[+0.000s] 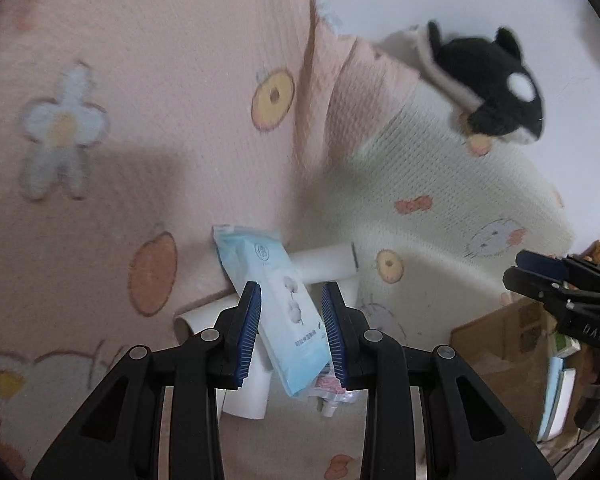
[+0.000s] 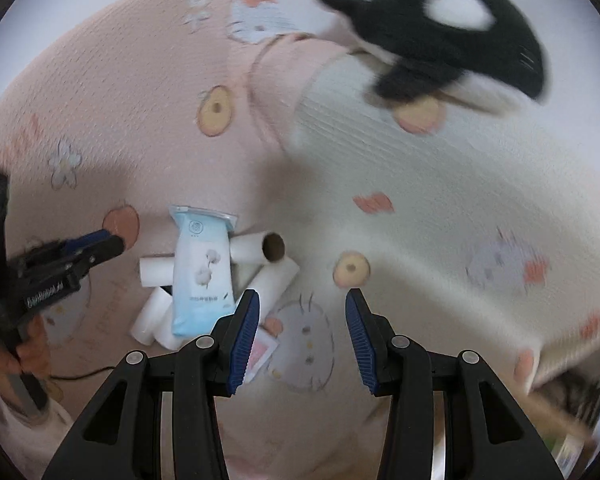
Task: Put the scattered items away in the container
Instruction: 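Move both grippers back to the scattered tubes on the blanket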
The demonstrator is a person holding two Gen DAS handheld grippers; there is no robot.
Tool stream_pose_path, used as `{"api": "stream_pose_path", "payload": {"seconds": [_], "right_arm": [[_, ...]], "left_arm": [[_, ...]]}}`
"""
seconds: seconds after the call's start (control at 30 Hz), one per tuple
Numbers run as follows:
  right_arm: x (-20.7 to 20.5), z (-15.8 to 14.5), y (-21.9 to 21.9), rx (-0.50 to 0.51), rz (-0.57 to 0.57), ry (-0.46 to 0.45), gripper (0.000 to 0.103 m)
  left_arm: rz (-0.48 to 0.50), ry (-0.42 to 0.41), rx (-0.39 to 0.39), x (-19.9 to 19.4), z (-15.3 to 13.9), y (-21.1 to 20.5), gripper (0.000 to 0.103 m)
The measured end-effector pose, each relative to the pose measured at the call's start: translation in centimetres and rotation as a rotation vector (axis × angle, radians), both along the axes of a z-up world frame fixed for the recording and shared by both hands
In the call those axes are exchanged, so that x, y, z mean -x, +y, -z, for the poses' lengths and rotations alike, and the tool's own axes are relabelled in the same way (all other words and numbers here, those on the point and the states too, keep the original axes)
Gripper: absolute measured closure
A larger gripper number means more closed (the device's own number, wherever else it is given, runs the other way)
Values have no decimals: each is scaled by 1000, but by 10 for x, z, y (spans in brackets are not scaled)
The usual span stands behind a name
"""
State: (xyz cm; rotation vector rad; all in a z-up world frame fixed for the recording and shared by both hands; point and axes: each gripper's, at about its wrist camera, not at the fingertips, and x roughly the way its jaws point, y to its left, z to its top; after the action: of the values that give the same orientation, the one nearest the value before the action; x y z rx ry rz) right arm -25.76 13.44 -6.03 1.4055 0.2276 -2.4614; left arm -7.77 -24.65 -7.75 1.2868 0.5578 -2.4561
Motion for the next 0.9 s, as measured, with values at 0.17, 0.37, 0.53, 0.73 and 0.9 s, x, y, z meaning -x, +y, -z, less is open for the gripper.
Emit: {"api": "stream_pose_path", "payload": {"seconds": [0.17, 0.37, 0.53, 0.73, 0.9], "right_arm": [[23, 30, -19, -58, -79, -59, 62], [42, 50, -49, -53, -135, -59, 62], [66, 61, -48, 33, -61, -98, 62], [97, 88, -24, 169, 135, -196, 53], [108, 114, -3, 216, 257, -279, 53]], "left_arm": [[84, -38, -75, 30, 21, -3, 68], [173, -65, -158, 63, 35, -16, 67], [286, -55, -56, 92, 35, -17, 50], [388, -172, -91, 117, 54, -2, 48], [345, -270, -120, 139, 81, -1, 48]]}}
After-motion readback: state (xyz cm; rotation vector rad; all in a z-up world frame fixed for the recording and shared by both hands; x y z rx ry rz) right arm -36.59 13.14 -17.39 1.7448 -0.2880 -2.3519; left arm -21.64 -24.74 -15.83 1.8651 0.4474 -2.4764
